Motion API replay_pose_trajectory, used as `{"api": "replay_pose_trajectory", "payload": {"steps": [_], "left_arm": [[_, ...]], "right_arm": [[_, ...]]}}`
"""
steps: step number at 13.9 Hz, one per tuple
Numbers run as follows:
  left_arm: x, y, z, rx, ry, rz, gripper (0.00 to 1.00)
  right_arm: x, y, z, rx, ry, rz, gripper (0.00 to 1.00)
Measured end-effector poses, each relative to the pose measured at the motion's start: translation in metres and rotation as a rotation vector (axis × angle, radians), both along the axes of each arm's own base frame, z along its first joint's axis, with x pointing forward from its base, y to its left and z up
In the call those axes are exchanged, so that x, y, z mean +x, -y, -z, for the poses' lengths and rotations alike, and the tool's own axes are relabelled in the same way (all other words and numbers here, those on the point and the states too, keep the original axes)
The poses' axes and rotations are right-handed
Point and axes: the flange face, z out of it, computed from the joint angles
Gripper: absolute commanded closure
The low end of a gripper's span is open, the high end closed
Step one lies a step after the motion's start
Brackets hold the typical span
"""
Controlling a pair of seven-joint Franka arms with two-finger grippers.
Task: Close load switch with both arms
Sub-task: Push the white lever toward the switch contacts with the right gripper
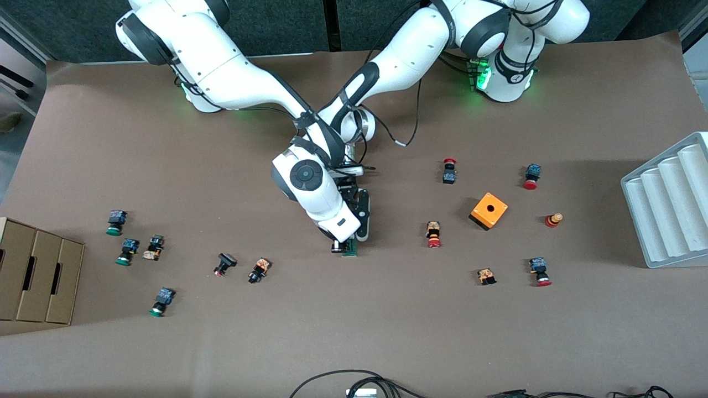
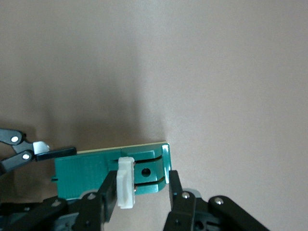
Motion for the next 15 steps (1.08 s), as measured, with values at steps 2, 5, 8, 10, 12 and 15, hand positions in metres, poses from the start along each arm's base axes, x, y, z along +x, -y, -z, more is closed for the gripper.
{"api": "replay_pose_trajectory", "payload": {"steps": [2, 5, 8, 10, 12, 15], "left_arm": [[0.0, 0.0, 0.0, 0.0, 0.0, 0.0, 0.62], [0.0, 0.0, 0.0, 0.0, 0.0, 0.0, 0.62], [0.0, 0.0, 0.0, 0.0, 0.0, 0.0, 0.62], [0.0, 0.0, 0.0, 0.0, 0.0, 0.0, 0.62], [0.0, 0.0, 0.0, 0.0, 0.0, 0.0, 0.62], [0.0, 0.0, 0.0, 0.0, 0.0, 0.0, 0.62]], "right_arm": [[0.0008, 0.0003, -0.0004, 0.002, 0.004, 0.001, 0.51], [0.0019, 0.0005, -0.0003, 0.007, 0.012, 0.002, 0.51], [0.0024, 0.0006, -0.0004, 0.009, 0.015, 0.003, 0.51], [0.0028, 0.0006, -0.0006, 0.012, 0.019, 0.003, 0.51], [0.0037, 0.0007, -0.0007, 0.016, 0.026, 0.004, 0.51], [0.0044, 0.001, -0.001, 0.017, 0.029, 0.005, 0.51]]}}
